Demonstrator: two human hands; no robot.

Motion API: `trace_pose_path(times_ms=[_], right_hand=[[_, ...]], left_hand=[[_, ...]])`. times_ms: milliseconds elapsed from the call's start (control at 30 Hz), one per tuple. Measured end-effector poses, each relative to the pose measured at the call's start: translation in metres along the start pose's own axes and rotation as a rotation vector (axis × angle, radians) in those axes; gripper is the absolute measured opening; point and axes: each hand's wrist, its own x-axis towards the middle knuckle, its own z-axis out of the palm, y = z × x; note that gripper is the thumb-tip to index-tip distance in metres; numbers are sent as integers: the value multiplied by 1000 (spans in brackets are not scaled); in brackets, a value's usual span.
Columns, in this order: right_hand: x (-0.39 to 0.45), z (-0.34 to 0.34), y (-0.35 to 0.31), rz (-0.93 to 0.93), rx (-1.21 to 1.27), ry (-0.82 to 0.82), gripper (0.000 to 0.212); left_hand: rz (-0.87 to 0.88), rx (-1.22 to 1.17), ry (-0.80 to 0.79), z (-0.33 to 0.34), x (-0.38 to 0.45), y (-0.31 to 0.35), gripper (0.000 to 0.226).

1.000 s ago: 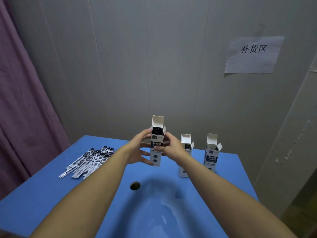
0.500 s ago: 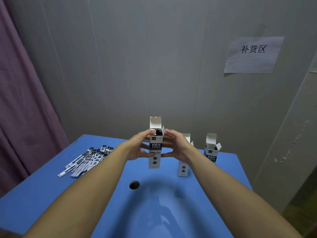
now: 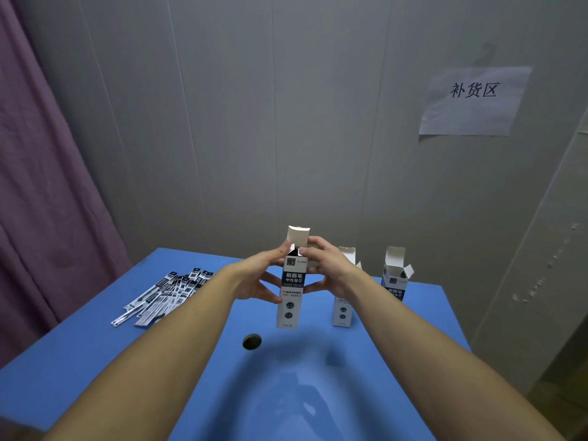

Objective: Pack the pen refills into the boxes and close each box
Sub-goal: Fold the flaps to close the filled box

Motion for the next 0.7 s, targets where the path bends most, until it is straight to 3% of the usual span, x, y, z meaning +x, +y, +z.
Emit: trace_pose_path(times_ms=[100,233,333,467,700], right_hand=[[-2,0,1,-33,8,-17,23],[-5,-2,2,-69,-25,-31,17],[-6,-2,2,-72,-38,-45,17],[-7,-2,0,-74,-70,-65,25],[-8,3,-3,-290,-202,-16,21]], left_hand=[[0,19,-30,-4,-1,-3,74],[3,125,-102,-13,5,-13,59],[17,243,-14,-19,15,-21,61],[25,231,8,-18,15,-21,53],[31,266,-21,-11,11,-18,47]])
